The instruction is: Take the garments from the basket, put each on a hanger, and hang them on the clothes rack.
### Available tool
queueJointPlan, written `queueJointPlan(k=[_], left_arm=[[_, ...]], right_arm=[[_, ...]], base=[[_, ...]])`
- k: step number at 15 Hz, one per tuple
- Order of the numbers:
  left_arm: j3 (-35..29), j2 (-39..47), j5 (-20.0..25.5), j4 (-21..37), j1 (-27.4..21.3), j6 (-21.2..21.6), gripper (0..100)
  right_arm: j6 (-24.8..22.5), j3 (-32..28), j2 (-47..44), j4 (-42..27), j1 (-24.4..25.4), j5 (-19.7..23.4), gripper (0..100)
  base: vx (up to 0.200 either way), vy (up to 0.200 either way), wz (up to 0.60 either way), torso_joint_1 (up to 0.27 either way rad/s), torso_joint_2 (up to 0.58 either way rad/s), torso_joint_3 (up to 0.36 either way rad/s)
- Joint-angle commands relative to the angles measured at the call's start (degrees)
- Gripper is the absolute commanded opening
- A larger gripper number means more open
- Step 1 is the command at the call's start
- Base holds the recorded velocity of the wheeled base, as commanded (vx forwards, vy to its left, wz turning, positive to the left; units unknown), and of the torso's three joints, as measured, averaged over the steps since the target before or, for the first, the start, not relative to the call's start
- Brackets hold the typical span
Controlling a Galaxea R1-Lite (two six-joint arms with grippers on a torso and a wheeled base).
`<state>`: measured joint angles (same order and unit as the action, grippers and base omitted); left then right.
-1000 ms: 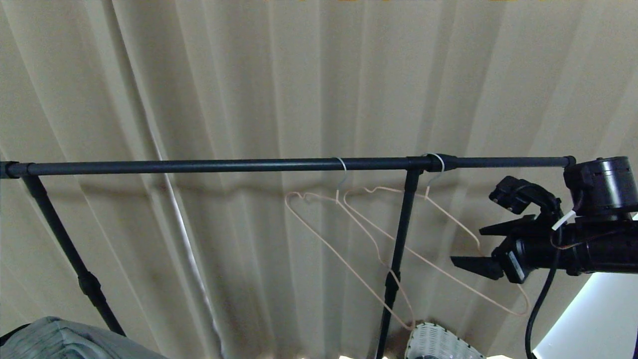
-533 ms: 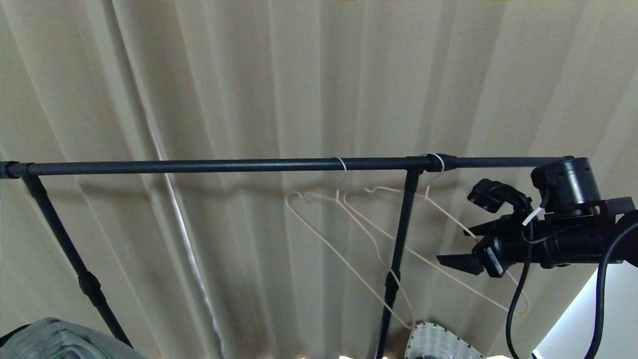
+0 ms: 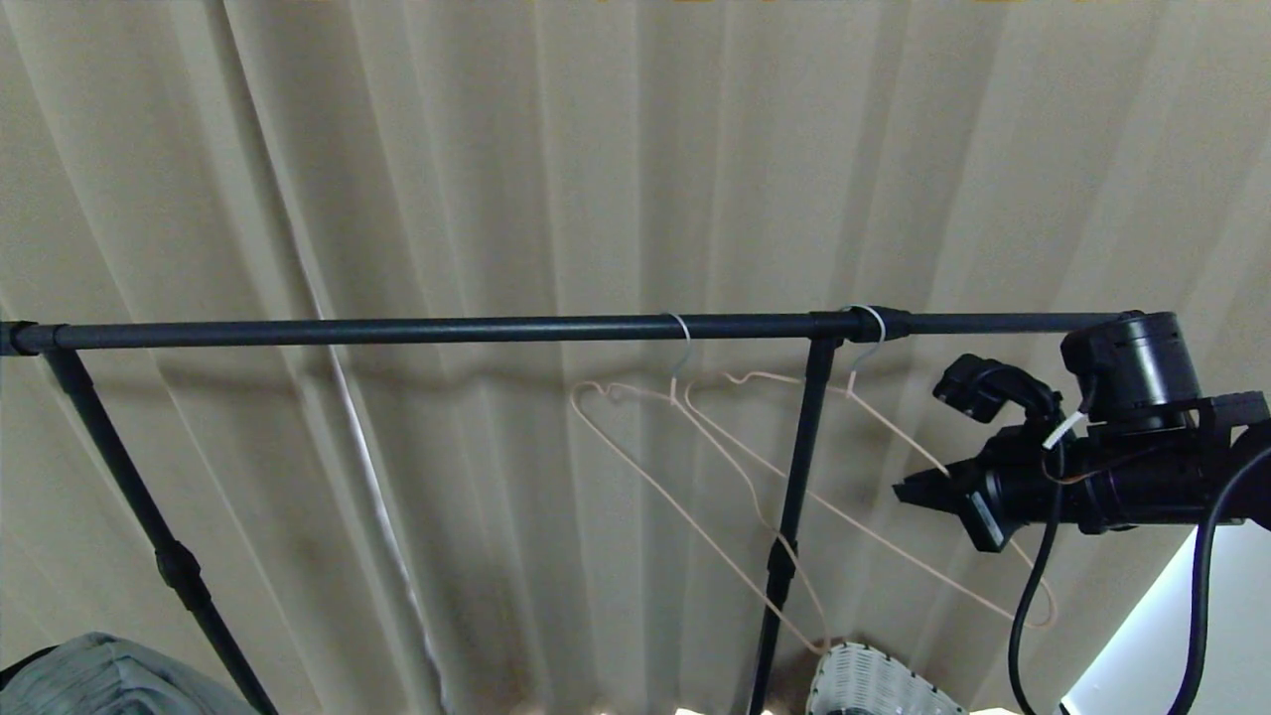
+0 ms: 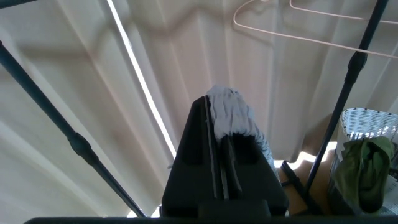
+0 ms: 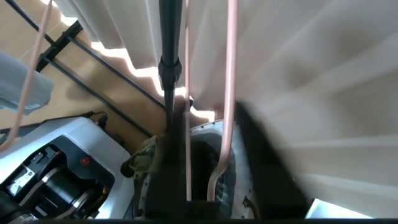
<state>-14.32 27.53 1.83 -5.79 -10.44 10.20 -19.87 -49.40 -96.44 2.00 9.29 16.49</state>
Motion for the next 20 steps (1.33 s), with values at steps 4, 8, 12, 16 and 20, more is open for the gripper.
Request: queueJointPlan(k=[4, 8, 12, 16, 20], left_arm=[[0.0, 0.0, -0.1, 0.0, 0.0, 0.0, 0], [0.3, 0.0, 0.0, 0.0, 0.1, 0.0, 0], [0.4, 0.1, -0.1, 0.0, 0.1, 0.0, 0], [0.3, 0.1, 0.0, 0.0, 0.1, 0.0, 0], [0.3, 0.1, 0.0, -0.1, 0.0, 0.0, 0]], right_arm=[[0.4, 0.2, 1.6, 0.0, -0.4, 0.0, 0], [4.5, 1.2, 5.6, 0.0, -0.5, 2.6, 0], [8.3, 3.5, 10.8, 0.0, -1.2, 3.5, 0], [9.7, 4.0, 13.4, 0.4, -2.7, 3.5, 0], [12.6, 7.4, 18.0, 2.9, -2.7, 3.4, 0]], base=[[0.000, 0.000, 0.00, 0.000, 0.00, 0.000], [0.000, 0.000, 0.00, 0.000, 0.00, 0.000], [0.000, 0.000, 0.00, 0.000, 0.00, 0.000], [0.000, 0.000, 0.00, 0.000, 0.00, 0.000], [0.000, 0.000, 0.00, 0.000, 0.00, 0.000]])
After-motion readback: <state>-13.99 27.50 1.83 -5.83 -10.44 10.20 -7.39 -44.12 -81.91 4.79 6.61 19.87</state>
